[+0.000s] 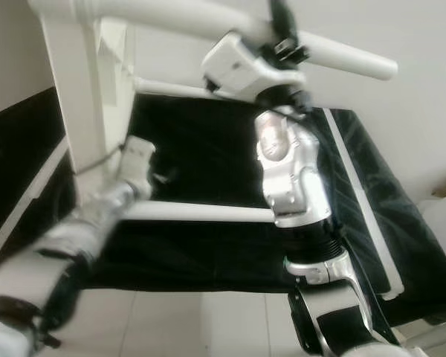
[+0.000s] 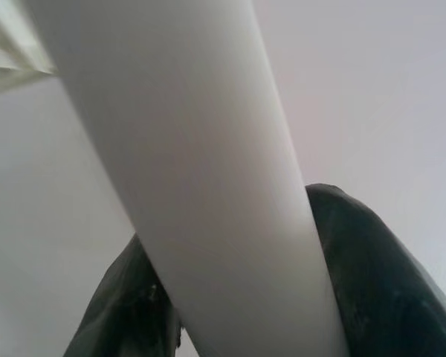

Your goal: Building children table

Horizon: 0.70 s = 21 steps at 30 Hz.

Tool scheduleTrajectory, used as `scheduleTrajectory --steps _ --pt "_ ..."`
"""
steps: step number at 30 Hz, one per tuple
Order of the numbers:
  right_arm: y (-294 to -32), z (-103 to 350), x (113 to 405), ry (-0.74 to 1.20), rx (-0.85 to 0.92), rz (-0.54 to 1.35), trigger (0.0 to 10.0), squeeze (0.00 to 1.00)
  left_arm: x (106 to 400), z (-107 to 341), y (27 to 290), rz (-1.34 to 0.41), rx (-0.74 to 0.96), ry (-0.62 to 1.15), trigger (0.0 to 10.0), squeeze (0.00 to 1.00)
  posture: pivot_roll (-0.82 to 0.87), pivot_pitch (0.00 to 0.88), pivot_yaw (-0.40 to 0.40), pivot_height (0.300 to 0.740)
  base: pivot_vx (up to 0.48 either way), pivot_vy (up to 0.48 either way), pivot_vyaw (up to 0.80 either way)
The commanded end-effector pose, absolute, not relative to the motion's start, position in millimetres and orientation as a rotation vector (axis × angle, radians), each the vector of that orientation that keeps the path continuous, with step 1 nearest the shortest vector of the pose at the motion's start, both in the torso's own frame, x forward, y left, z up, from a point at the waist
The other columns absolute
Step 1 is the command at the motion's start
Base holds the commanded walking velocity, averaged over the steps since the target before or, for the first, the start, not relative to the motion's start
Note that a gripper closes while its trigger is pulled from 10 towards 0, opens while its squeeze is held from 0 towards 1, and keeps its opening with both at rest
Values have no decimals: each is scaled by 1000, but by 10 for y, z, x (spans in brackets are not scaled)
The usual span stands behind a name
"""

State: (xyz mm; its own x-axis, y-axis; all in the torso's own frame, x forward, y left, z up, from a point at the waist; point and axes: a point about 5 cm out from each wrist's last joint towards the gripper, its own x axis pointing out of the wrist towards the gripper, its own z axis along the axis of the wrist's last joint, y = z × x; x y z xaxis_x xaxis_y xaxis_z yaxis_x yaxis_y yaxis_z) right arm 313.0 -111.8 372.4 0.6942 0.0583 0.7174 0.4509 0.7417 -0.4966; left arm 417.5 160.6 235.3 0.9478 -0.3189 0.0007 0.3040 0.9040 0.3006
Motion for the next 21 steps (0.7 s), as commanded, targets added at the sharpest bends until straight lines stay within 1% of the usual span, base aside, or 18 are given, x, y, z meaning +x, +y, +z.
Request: scheduleTrajectory --steps 1,2,3,5,6,7,8,9,10,11,13,14,15,16,17,18,20,21 --pt "-1643 4032 2933 -844 -376 -403 0 0 4174 3049 2206 316 270 -250 10000 0 -55 0 3 740 0 0 0" --pt "-1742 4068 2953 -829 -320 -422 0 0 4159 3496 2095 274 271 -379 10000 0 -53 0 -2 740 0 0 0" --pt "-1807 4089 2966 -818 -284 -434 0 0 4122 3789 2011 243 275 -467 10000 0 -53 0 -2 740 0 0 0" --pt "-1807 4089 2966 -818 -284 -434 0 0 4122 3789 2011 243 275 -467 10000 0 -53 0 -2 740 0 0 0" --pt "-1961 4063 3041 -774 -199 -452 0 0 4032 4275 1683 108 179 -613 10000 0 -45 0 -13 740 0 0 0" --pt "-1961 4063 3041 -774 -199 -452 0 0 4032 4275 1683 108 179 -613 10000 0 -45 0 -13 740 0 0 0" --pt "-2009 4033 3073 -752 -176 -453 0 0 4003 4391 1568 62 139 -641 10000 0 -45 0 -13 740 0 0 0" --pt "-2009 4033 3073 -752 -176 -453 0 0 4003 4391 1568 62 139 -641 10000 0 -45 0 -13 740 0 0 0" --pt "-2083 3939 3130 -699 -98 -448 0 0 3974 4488 1386 -12 118 -665 10000 0 -40 0 -19 740 0 0 0" --pt "-2083 3939 3130 -699 -98 -448 0 0 3974 4488 1386 -12 118 -665 10000 0 -40 0 -19 740 0 0 0" --pt "-2252 3385 3271 -520 -72 -476 0 0 3864 4546 628 -321 61 -690 10000 0 -29 0 -25 740 0 0 0" --pt "-2307 3063 3284 -426 -55 -501 0 0 3792 4451 261 -471 83 -681 10000 0 -30 0 -17 740 0 0 0" --pt "-2333 2869 3273 -371 -51 -517 0 0 3738 4374 52 -558 99 -672 10000 0 -30 0 -17 740 0 0 0" --pt "-2323 2759 3241 -355 -74 -518 0 0 3726 4263 -74 -626 98 -635 10000 0 -25 0 -18 740 0 0 0" --pt "-2323 2759 3241 -355 -74 -518 0 0 3726 4263 -74 -626 98 -635 10000 0 -25 0 -18 740 0 0 0" --pt "-2316 2682 3213 -342 -87 -523 0 0 3711 4176 -151 -669 112 -620 10000 0 -23 0 -17 740 0 0 0" --pt "-2316 2682 3213 -342 -87 -523 0 0 3711 4176 -151 -669 112 -620 10000 0 -23 0 -17 740 0 0 0" --pt "-2306 2579 3162 -330 -93 -524 0 0 3702 4029 -231 -730 127 -586 10000 0 -18 9 -13 740 0 0 0"
